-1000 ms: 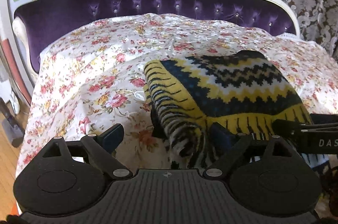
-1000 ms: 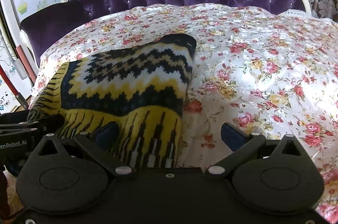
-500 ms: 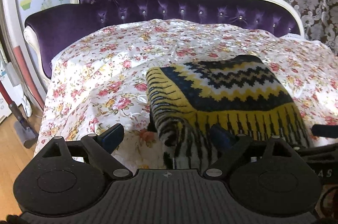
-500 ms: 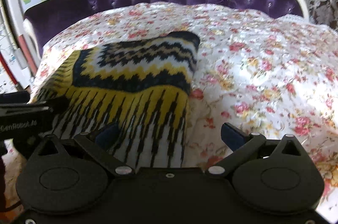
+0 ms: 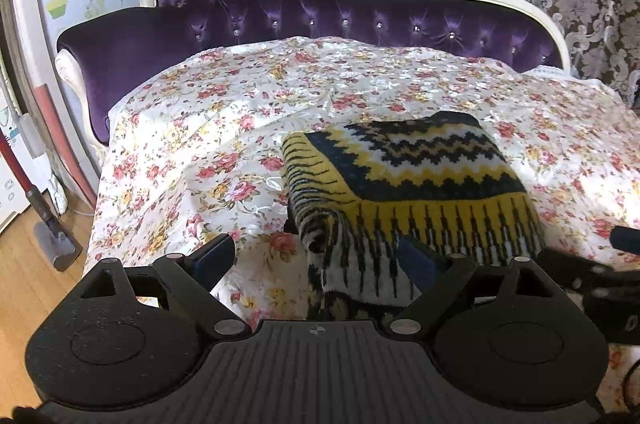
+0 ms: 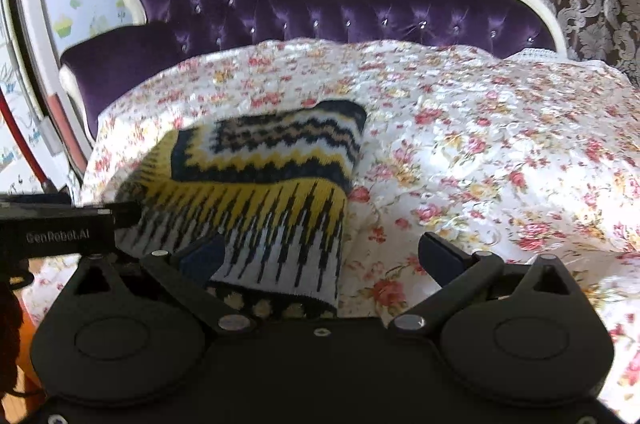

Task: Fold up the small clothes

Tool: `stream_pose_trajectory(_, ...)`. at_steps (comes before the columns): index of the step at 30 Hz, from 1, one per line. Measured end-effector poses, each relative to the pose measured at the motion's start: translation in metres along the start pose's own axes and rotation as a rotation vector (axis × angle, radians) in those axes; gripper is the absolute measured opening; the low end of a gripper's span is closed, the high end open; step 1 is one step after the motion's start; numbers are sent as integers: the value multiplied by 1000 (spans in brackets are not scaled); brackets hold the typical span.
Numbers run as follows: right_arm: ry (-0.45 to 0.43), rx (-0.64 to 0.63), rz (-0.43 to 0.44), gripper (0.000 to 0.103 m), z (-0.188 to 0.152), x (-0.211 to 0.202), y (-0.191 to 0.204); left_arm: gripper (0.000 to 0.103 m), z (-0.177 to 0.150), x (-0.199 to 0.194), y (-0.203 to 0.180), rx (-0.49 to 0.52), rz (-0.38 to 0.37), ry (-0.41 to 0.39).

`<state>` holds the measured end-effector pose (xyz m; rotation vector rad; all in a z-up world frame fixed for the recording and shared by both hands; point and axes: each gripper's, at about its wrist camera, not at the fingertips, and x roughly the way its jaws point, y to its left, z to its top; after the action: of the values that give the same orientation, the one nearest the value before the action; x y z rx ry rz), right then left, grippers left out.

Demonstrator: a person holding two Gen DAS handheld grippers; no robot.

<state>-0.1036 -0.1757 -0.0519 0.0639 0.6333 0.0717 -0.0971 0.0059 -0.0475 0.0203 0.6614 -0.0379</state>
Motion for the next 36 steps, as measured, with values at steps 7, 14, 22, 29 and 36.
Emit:
stream_pose_trajectory(7, -16, 33, -17, 102, 5, -16, -3, 89, -1, -14, -2, -3, -3, -9)
stream_pose_trajectory(14, -16, 50, -32, 102, 5, -22, -3, 89, -3, -23, 0, -10, 1, -4)
stream_pose_trajectory(22, 2, 49, -33, 103, 2, -22, -1, 89, -5, -24, -1, -7, 5, 25)
stream_pose_trajectory(29, 21, 49, -35, 102, 1, -19, 1, 89, -7, -23, -1, -6, 2, 37)
stream_pose_trajectory(36, 28, 48, -31, 102, 0, -18, 2, 89, -8, -21, -3, 0, 7, 56)
